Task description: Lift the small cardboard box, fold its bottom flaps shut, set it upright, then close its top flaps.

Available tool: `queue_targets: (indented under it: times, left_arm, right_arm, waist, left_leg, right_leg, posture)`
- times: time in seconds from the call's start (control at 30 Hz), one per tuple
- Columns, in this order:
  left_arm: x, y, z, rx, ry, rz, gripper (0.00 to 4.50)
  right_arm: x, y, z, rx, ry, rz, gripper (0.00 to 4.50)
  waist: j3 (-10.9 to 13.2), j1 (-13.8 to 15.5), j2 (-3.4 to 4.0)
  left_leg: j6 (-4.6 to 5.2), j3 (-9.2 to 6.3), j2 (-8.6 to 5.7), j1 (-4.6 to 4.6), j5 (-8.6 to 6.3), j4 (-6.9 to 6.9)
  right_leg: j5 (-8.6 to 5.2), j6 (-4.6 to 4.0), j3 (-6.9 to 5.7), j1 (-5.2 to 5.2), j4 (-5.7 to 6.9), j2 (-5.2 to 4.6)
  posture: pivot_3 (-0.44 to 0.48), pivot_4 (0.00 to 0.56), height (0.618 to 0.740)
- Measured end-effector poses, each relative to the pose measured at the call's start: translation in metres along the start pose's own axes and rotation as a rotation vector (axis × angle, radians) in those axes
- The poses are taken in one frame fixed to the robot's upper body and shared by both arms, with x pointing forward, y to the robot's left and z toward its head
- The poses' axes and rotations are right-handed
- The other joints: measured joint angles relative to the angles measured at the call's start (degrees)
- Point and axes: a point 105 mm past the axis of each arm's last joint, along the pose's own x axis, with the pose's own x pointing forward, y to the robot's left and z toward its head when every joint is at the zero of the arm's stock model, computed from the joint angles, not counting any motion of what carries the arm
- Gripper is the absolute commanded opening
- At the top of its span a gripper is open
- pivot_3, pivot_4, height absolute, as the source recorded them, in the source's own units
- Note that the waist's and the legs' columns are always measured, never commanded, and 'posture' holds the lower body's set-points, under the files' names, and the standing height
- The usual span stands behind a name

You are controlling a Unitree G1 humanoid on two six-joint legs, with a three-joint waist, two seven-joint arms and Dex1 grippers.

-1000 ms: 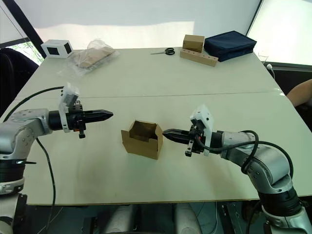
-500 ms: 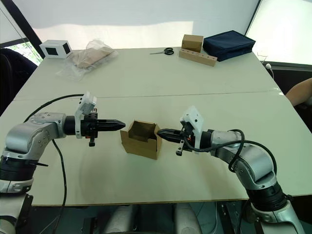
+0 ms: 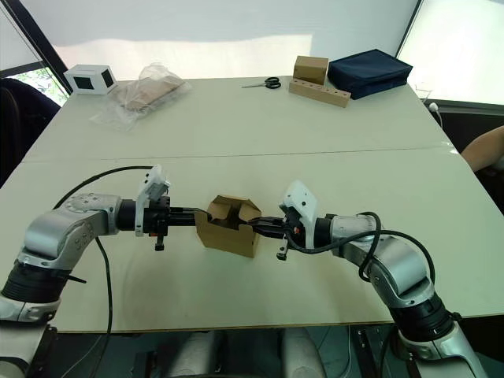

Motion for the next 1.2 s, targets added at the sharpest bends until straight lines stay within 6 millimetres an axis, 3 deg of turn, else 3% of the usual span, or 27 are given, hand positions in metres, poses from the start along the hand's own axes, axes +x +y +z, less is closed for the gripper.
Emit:
queue_targets:
  times: [0.33, 1.2]
  left_arm:
    - [0.012, -0.015, 0.001, -0.061, -0.012, -0.027, 0.07]
    - [0.012, -0.001, -0.001, -0.032, -0.029, 0.040, 0.07]
  right_arm:
    - [0.001, -0.011, -0.001, -0.048, 0.022, -0.028, 0.00]
    - [0.005, -0.013, -0.001, -0.066, 0.040, -0.015, 0.00]
  waist:
    - [0.0, 0.0, 0.00]
    - [0.0, 0.0, 0.01]
  left_leg:
    - [0.00, -0.01, 0.00, 0.00, 0.00, 0.00]
    - [0.00, -0.01, 0.00, 0.03, 0.00, 0.00]
  right_leg:
    - [0.00, 0.00, 0.00, 0.00, 0.00, 0.00]
    - [0.00, 0.00, 0.00, 0.02, 0.00, 0.01]
  posture:
    - [0.000, 0.150, 0.740]
    - [0.000, 0.150, 0.740]
